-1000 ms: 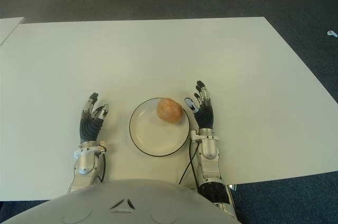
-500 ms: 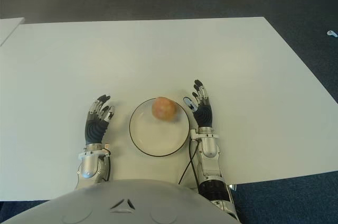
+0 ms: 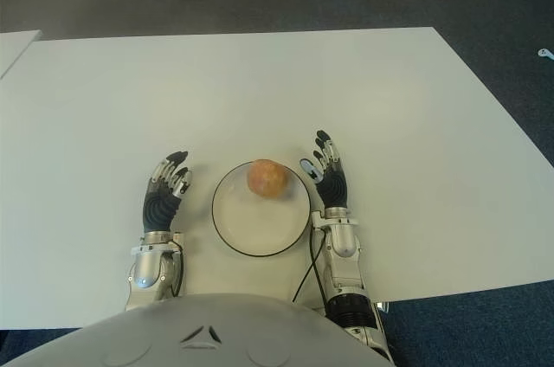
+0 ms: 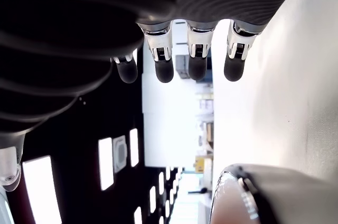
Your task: Put the apples into the plate.
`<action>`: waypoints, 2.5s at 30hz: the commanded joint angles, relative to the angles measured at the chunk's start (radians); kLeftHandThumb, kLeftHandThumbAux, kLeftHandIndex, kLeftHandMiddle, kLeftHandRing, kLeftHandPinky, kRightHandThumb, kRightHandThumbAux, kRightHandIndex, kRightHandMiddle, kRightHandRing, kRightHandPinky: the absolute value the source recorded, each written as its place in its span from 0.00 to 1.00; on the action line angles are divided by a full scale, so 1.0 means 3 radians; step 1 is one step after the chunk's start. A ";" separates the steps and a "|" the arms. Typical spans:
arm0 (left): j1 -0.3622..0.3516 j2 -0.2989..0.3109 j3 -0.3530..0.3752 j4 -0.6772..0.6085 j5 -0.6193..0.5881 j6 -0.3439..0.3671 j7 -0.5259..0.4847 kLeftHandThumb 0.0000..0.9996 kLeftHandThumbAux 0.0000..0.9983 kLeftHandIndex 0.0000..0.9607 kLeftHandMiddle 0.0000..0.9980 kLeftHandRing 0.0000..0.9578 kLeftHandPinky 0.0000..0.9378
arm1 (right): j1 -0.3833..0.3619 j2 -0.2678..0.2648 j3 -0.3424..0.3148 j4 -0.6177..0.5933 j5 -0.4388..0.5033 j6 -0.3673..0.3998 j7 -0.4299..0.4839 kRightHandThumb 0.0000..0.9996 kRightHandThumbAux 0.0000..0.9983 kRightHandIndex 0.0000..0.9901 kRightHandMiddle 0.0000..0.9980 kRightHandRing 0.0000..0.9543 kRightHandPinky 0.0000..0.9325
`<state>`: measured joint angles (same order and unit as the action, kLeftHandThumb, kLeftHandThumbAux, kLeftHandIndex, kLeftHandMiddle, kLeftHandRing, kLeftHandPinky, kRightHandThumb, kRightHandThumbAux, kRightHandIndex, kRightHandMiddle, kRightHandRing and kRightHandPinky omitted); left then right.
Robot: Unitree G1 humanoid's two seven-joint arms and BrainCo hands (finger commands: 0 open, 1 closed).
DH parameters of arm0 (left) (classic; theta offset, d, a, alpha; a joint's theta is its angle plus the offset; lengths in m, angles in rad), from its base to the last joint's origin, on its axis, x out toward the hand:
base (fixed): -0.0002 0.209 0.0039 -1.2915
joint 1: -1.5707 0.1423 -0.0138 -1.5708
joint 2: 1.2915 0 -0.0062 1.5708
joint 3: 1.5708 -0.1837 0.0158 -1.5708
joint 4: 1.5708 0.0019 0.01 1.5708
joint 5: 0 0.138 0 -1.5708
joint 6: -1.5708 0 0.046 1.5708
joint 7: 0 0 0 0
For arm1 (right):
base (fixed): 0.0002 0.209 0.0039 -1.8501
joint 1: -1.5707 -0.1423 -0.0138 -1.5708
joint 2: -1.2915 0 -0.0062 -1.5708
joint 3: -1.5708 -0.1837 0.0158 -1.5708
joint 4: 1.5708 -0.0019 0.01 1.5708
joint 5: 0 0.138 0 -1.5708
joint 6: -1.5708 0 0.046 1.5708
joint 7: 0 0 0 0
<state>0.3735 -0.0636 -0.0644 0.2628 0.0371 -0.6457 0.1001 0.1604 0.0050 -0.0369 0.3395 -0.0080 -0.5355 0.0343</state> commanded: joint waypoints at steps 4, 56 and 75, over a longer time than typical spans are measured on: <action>0.0119 -0.0010 -0.0095 0.0266 0.0251 0.0237 0.0061 0.13 0.62 0.12 0.11 0.10 0.08 | 0.0312 0.0005 -0.0031 0.0301 0.0055 0.0232 0.0007 0.07 0.49 0.00 0.00 0.00 0.00; 0.0557 -0.0015 -0.0207 -0.0250 0.0091 0.0659 -0.0171 0.02 0.52 0.00 0.00 0.00 0.00 | 0.0443 -0.0376 0.0058 -0.0348 0.0294 0.0927 0.0625 0.11 0.55 0.00 0.00 0.00 0.00; 0.0668 -0.0030 -0.0171 -0.0646 0.0050 0.0794 -0.0165 0.03 0.49 0.00 0.00 0.00 0.00 | 0.0351 -0.0285 0.0044 -0.0138 0.0314 0.0568 0.0642 0.10 0.53 0.00 0.00 0.00 0.00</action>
<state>0.5675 -0.0749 -0.1252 0.0247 0.0500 -0.4250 0.0403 0.2327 -0.0967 -0.0244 0.2174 0.0857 -0.3844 0.2354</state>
